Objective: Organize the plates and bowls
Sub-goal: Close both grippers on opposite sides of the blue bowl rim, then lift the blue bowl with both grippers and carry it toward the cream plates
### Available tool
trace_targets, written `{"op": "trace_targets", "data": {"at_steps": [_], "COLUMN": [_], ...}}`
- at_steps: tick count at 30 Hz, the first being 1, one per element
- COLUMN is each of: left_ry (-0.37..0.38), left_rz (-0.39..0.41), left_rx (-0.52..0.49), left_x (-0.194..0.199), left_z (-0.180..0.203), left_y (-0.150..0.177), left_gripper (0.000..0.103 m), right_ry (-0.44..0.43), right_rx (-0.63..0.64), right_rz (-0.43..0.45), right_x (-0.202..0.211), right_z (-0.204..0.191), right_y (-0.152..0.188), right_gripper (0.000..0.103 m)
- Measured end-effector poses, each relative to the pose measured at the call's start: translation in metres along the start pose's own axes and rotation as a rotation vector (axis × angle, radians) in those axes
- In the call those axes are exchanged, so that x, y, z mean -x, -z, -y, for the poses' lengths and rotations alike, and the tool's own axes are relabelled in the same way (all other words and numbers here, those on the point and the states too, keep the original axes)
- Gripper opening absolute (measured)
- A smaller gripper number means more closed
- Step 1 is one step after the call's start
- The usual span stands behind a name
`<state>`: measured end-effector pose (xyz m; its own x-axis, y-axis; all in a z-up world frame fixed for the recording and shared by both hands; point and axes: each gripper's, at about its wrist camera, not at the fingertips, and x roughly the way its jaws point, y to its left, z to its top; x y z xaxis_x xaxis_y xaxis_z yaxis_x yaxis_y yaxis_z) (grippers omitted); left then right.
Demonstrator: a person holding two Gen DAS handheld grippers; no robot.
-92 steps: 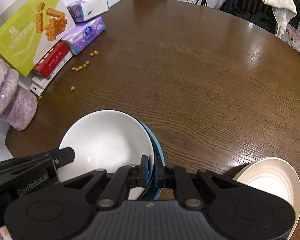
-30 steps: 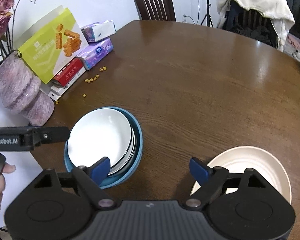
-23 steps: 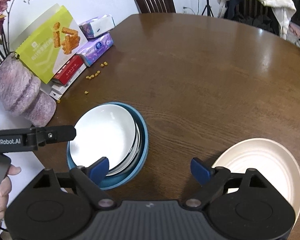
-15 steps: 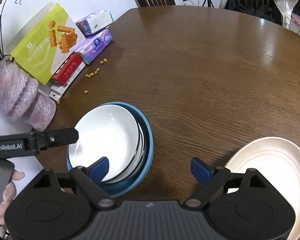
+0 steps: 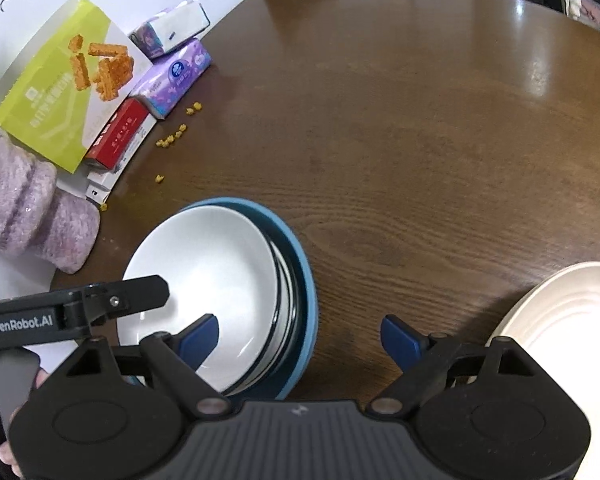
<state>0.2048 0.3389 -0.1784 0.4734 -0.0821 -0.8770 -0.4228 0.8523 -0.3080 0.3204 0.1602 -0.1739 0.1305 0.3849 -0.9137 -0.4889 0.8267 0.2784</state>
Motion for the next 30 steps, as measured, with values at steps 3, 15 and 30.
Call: {"op": "trace_targets", "data": {"at_steps": [3,15,30], "left_ry": [0.006,0.064,0.088], "left_rz": [-0.009,-0.058,-0.086], "left_rx": [0.003,0.024,0.044], "left_x": [-0.005,-0.019,-0.030], "left_z": [-0.001,-0.006,-0.010], "left_y": [-0.001,0.000,-0.001], "left_gripper": [0.093,0.059,0.038], "right_ry": [-0.001,-0.037,-0.063], "right_rx": [-0.010,-0.084,-0.122], "right_rz": [-0.007,-0.036,-0.032], "right_x": [-0.004,-0.016,-0.020], "right_z": [-0.003,0.001,0.002], "right_y": [0.000,0.001,-0.001], "right_gripper": [0.081,0.055,0.038]}}
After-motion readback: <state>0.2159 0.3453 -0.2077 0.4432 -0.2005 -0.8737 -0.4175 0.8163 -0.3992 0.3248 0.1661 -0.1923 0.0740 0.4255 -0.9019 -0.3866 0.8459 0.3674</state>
